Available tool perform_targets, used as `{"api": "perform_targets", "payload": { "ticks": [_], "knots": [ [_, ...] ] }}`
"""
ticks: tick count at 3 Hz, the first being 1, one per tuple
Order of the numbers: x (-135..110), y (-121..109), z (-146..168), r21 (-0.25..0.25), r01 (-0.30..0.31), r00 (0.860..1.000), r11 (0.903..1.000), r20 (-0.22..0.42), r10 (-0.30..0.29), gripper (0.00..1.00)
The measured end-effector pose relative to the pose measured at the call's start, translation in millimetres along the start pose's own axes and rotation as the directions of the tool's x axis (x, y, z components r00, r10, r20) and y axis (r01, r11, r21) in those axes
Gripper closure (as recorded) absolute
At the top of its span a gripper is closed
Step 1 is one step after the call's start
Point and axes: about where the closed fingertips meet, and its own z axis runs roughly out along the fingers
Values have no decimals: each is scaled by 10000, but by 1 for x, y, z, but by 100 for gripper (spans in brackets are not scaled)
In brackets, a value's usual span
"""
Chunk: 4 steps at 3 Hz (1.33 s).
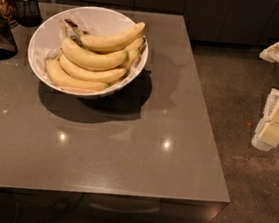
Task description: Pick banana from white bowl
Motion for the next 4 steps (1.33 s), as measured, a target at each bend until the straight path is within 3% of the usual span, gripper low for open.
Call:
{"api": "perform_targets", "payload": {
  "ticks": [1,2,4],
  "knots": [
    [0,0,0,0,0,10000,10000,0,0,0],
    [-14,-3,0,198,-432,9990,9989,-135,434,0],
    [-80,-31,7,387,-1587,9855,9866,-540,1606,0]
  ]
}}
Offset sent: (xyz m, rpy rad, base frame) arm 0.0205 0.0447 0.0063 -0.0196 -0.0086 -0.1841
